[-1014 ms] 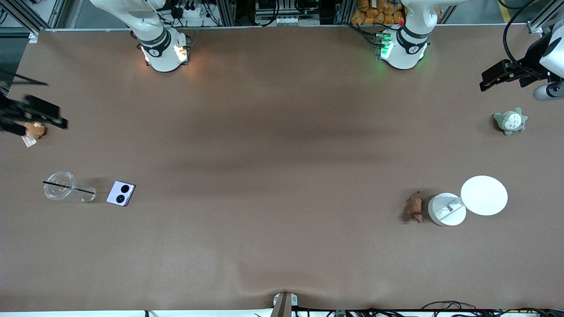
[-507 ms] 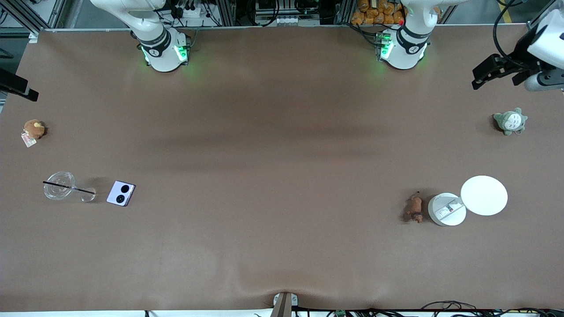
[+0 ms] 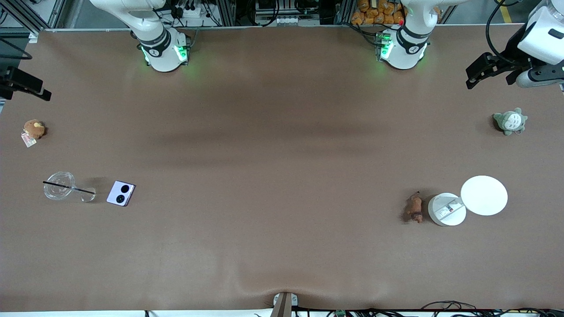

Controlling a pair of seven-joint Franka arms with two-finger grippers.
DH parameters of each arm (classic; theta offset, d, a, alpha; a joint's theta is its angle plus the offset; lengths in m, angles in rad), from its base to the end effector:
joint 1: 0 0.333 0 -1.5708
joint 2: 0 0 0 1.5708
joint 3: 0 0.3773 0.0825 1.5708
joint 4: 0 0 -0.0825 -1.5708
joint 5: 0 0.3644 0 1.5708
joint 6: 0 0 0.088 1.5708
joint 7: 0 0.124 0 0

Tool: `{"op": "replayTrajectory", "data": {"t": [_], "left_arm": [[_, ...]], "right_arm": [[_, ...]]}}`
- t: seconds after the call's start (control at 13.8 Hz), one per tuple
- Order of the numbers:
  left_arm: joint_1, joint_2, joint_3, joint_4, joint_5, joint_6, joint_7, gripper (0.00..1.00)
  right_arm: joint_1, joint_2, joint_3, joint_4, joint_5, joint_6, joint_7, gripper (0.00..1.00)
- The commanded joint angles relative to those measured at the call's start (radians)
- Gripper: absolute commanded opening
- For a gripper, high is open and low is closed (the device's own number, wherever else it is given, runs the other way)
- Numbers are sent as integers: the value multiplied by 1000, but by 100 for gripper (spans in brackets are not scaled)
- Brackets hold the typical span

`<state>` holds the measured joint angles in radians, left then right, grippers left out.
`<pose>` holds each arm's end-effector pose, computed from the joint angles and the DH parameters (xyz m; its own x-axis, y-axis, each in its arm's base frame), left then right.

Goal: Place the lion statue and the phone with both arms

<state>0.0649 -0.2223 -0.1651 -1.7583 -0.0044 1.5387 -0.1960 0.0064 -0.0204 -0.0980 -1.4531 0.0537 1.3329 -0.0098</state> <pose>0.4446 -0.0564 0.6890 0.9950 0.0994 0.0060 0.0995 -0.9945 -0.0313 0.4981 -0.0389 0.7118 0.9927 -0.0684 -0.0988 -0.0742 -0.9957 -0.0561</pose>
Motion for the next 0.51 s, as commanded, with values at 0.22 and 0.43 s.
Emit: {"op": "replayTrajectory", "data": {"t": [0.22,0.43], "left_arm": [[27,-31,6,-24,-60,18,12,100],[26,-5,4,17,-58,5,15,100]], "right_arm": [[1,-46,21,-61,-55,35,-21,100],[-11,-46,24,-61,-55,38,-42,100]]}}
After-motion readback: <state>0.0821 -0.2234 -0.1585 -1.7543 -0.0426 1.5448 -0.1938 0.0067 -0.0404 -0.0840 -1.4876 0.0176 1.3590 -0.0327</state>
